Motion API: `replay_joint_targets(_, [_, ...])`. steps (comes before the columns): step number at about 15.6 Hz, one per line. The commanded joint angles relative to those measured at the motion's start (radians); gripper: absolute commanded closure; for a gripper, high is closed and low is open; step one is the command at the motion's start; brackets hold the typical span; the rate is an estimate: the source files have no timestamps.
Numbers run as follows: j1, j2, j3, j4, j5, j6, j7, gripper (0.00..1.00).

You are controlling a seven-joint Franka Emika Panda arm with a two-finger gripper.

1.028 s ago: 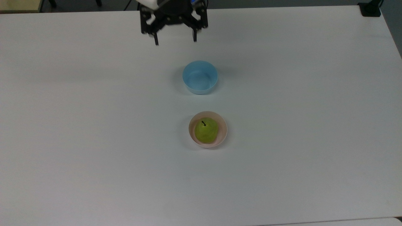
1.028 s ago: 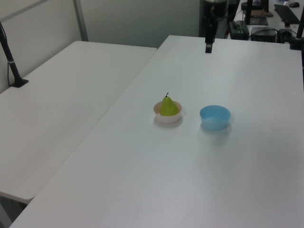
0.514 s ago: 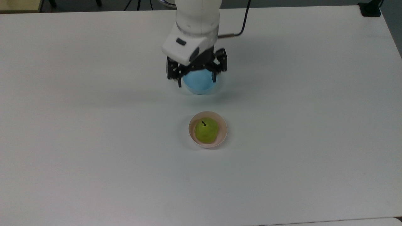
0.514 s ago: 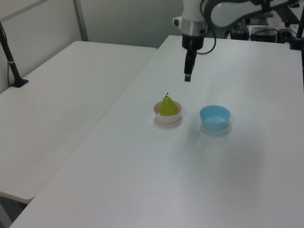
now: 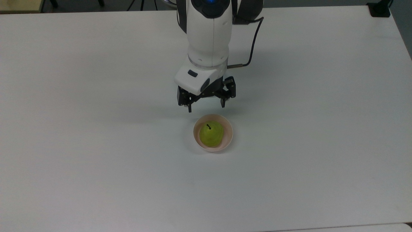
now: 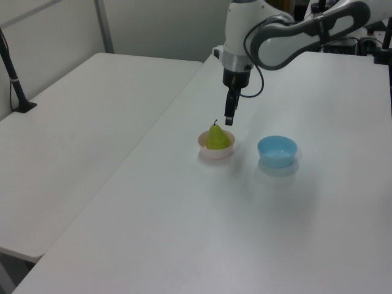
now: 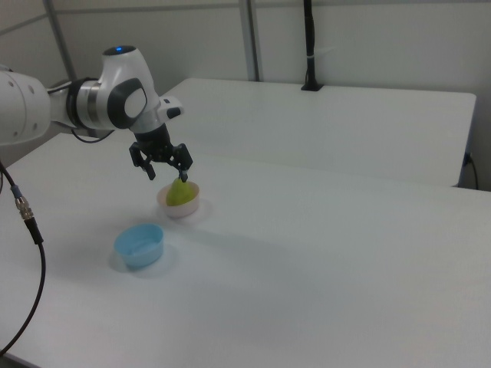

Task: Pick up a pear from the bowl
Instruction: 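Move the open gripper over the green pear in the pink bowl and lower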

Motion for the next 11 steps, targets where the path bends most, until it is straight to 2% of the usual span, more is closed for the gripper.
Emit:
replay_joint_targets(1, [0.018,0.055,-0.006,0.01,0.002,0.086,0.02,0.0])
replay_joint_targets(6, [0.021,0.106,-0.006,0.01,0.0,0.158,0.021,0.03])
replay_joint_targets(11, [0.041,0.144,-0.008,0.01,-0.003,0.207,0.021,0.1])
